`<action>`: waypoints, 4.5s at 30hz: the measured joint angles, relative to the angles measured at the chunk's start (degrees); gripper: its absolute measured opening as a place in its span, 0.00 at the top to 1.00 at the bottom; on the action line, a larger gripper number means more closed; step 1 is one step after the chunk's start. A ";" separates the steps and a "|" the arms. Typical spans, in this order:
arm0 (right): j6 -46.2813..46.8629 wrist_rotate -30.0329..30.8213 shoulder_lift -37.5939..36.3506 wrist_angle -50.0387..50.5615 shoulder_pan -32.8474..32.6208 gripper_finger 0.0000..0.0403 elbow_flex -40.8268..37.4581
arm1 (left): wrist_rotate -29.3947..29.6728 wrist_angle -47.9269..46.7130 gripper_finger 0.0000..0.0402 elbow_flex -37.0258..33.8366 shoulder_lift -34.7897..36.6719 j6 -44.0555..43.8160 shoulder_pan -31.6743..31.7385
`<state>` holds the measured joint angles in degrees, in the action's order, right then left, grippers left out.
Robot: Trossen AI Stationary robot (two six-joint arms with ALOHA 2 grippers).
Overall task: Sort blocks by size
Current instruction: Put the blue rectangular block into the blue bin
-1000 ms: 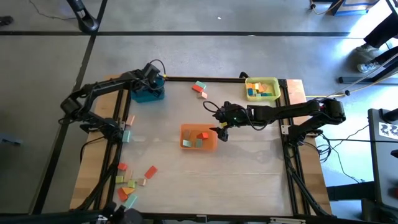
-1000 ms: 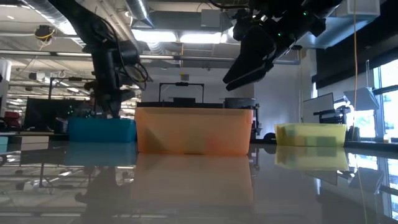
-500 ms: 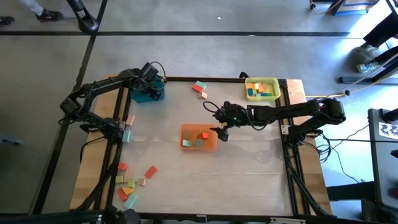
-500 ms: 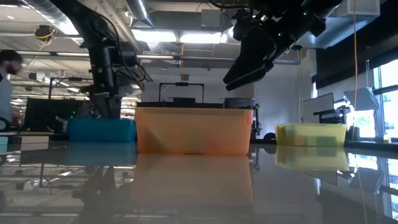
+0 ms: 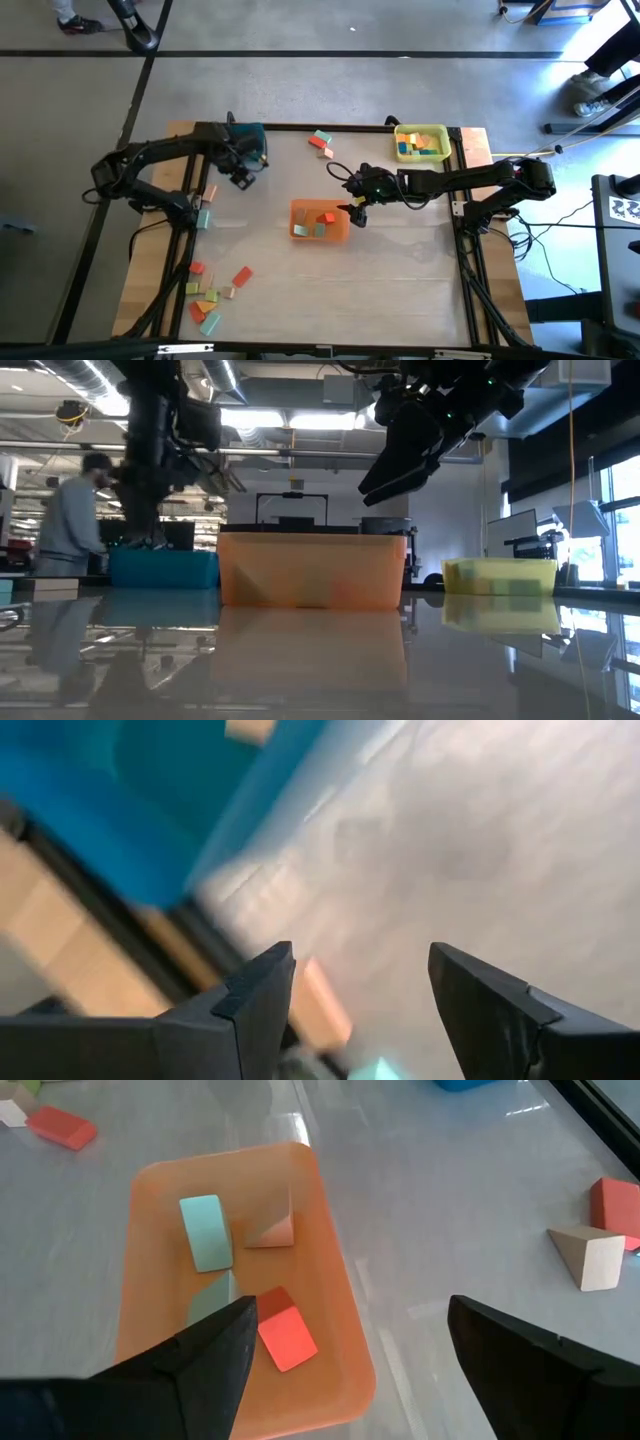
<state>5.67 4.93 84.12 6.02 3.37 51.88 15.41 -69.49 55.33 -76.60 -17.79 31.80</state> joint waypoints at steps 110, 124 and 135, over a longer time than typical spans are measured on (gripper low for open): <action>0.85 -0.63 0.04 -2.56 0.00 0.19 0.04 | -13.37 -5.35 0.99 -3.83 -15.08 -5.62 -25.79; -12.58 -0.17 -3.47 -1.87 2.71 0.19 0.04 | -7.74 3.46 0.99 -4.48 3.18 -22.82 -32.15; -15.10 -0.42 -5.81 2.12 8.83 0.19 0.02 | -7.77 3.69 0.74 -5.21 4.50 -31.09 -30.15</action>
<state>-9.43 4.51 78.31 8.15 12.21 51.90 7.64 -65.80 50.13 -72.10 -48.89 1.66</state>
